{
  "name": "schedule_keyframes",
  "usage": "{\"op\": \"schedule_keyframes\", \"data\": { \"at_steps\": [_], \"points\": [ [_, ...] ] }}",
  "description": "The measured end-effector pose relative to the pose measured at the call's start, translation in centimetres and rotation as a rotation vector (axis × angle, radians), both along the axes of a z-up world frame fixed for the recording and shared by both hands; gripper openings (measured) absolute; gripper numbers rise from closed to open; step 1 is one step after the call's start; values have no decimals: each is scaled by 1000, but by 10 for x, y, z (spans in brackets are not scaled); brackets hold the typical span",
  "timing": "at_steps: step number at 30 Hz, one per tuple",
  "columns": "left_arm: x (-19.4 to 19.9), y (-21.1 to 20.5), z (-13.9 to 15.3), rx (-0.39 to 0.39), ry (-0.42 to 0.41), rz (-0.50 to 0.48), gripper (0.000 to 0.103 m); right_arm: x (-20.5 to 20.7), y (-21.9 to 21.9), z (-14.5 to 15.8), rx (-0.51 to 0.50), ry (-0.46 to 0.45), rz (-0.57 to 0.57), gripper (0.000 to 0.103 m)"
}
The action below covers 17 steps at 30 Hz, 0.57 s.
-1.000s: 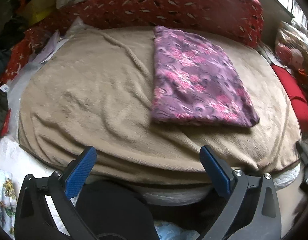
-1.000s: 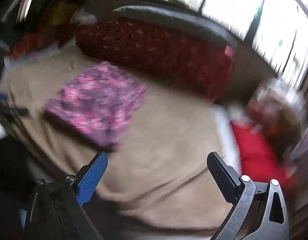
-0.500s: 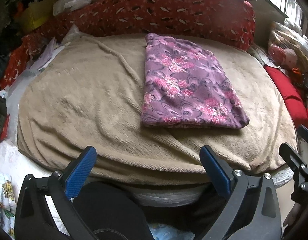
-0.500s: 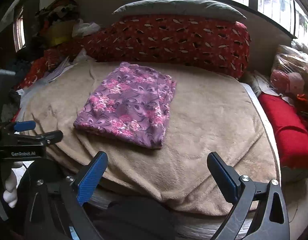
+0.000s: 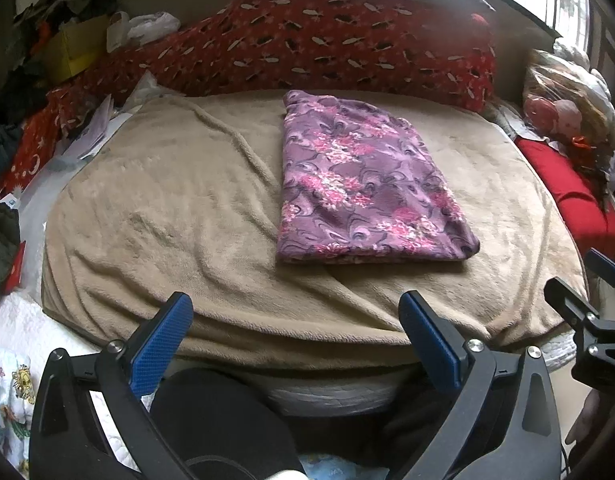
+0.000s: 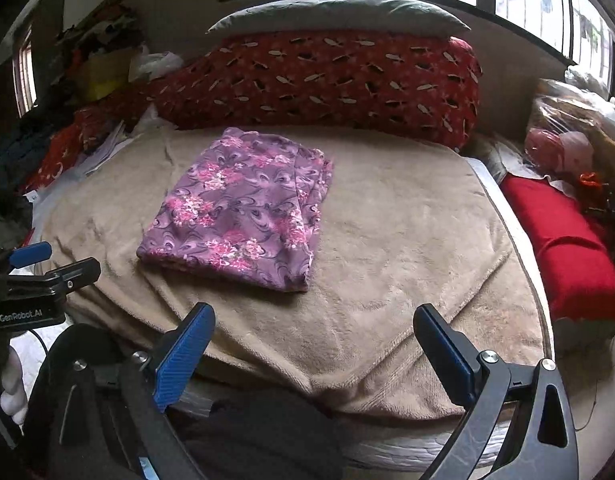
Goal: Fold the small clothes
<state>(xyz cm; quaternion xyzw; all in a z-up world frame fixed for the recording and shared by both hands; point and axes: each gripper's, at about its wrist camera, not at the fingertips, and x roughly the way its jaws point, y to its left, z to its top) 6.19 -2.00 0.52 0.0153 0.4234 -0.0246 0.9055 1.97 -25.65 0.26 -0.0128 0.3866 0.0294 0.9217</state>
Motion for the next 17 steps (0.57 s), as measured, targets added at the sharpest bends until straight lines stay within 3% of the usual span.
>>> {"op": "schedule_keyframes", "data": {
  "at_steps": [8, 17],
  "points": [
    [-7, -8, 3, 1, 25, -32, 103, -7, 5, 1, 6, -4, -12, 101],
    [-16, -18, 13, -11, -11, -67, 103, -12, 1, 2, 24, -2, -39, 101]
  ]
}}
